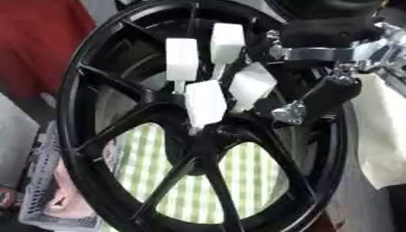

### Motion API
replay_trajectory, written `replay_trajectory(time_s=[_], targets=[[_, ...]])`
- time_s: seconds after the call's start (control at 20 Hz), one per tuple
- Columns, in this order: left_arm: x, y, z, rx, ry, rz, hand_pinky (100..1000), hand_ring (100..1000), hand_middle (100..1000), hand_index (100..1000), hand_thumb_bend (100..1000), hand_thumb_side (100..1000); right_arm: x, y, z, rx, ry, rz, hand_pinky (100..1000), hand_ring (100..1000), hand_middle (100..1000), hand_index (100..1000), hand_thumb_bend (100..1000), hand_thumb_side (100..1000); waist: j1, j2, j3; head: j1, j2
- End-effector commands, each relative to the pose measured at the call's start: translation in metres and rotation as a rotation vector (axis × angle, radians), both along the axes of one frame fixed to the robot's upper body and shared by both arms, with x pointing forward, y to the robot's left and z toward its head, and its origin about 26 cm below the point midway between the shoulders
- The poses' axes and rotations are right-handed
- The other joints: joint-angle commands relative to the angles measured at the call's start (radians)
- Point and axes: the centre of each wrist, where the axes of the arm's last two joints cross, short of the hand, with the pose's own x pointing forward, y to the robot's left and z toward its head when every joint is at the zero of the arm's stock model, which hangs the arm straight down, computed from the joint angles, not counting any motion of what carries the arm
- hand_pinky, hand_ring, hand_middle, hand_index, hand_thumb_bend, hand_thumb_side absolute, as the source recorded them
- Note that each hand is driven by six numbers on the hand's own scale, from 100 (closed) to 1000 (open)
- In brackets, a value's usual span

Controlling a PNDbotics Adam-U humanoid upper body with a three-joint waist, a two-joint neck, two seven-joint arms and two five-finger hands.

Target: Pull the pin out of the wheel hub.

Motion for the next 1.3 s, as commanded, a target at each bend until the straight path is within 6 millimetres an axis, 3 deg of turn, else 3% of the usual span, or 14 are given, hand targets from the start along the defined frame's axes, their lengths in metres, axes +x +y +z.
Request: replay_trajectory(time_s=[0.05, 0.65, 0.95, 1.3], targets=[[-0.003, 0.000, 0.009, 0.016, -0.030, -0.004, 907, 928, 842, 870, 263, 621, -0.004, -0.003, 0.011, 0.019, -0.029, -0.009, 503, 462, 347, 420, 100, 100, 0.006, -0.020, 0.002, -0.002, -0.014], [-0.004, 0.002, 0.011, 0.035, -0.038, 0.002, 907, 929, 842, 867, 263, 616, -0.007, -0.006, 0.026, 0.016, 0.025, 0.017, 410, 382, 261, 333, 100, 100, -0.009, -0.027, 0.002, 0.001, -0.020], [-0.004, 0.004, 0.012, 0.043, -0.039, 0.010, 907, 929, 842, 867, 265, 613, -0.013, -0.010, 0.044, 0.004, 0.027, 0.036, 349, 321, 191, 273, 100, 100, -0.016, -0.036, -0.006, 0.008, -0.017], [-0.005, 0.006, 0.012, 0.051, -0.042, 0.019, 906, 929, 842, 866, 266, 611, -0.021, -0.017, 0.065, 0.039, -0.014, 0.038, 342, 318, 188, 270, 100, 100, -0.021, -0.045, -0.014, 0.019, -0.016]])
